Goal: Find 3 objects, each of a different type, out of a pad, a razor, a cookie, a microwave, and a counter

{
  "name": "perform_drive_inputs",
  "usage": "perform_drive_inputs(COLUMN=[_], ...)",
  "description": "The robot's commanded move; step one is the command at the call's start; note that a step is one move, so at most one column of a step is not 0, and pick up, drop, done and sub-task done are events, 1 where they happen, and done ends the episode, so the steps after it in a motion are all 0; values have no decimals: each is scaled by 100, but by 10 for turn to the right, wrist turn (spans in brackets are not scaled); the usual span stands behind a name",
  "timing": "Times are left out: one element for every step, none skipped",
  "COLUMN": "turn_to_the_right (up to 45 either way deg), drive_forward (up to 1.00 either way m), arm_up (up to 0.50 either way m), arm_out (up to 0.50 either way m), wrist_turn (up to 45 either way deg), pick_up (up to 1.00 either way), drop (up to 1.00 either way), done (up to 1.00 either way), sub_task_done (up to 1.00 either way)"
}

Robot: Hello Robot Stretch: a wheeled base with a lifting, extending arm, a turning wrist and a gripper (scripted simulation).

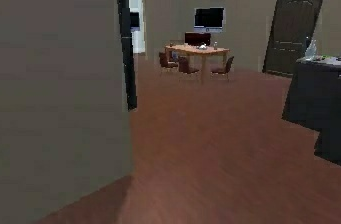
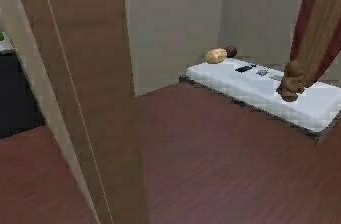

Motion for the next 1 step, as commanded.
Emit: perform_drive_inputs(turn_to_the_right=[0], drive_forward=[100], arm_up=[0], arm_out=[0], wrist_turn=[0], pick_up=[0], drop=[0], done=[0], sub_task_done=[0])
